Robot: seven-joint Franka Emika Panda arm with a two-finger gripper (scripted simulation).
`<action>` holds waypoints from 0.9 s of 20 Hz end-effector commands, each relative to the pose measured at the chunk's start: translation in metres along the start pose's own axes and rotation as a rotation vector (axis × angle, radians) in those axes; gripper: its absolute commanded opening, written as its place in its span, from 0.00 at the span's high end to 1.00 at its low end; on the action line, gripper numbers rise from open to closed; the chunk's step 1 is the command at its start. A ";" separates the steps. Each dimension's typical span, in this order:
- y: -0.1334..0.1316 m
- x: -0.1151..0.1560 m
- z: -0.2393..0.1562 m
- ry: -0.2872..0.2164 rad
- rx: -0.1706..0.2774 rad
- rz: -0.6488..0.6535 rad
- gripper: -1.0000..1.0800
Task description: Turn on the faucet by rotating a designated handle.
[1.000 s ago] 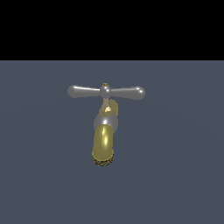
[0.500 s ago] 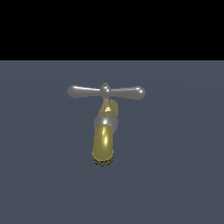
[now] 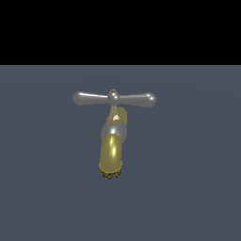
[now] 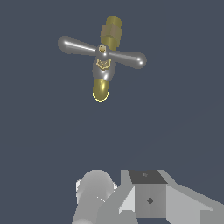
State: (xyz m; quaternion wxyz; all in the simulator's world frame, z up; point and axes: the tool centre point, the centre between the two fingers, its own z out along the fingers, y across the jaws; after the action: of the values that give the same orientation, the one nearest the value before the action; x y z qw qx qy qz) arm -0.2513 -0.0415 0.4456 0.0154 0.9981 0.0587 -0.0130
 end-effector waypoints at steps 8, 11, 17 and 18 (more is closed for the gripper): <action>0.020 0.014 0.043 0.007 0.000 -0.238 1.00; 0.026 0.019 0.057 0.009 0.000 -0.315 1.00; 0.037 0.032 0.084 0.014 0.000 -0.470 1.00; 0.038 0.034 0.089 0.015 0.000 -0.495 1.00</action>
State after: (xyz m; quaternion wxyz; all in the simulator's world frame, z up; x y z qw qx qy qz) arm -0.2184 -0.0759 0.3640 0.0113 0.9592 0.2824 -0.0096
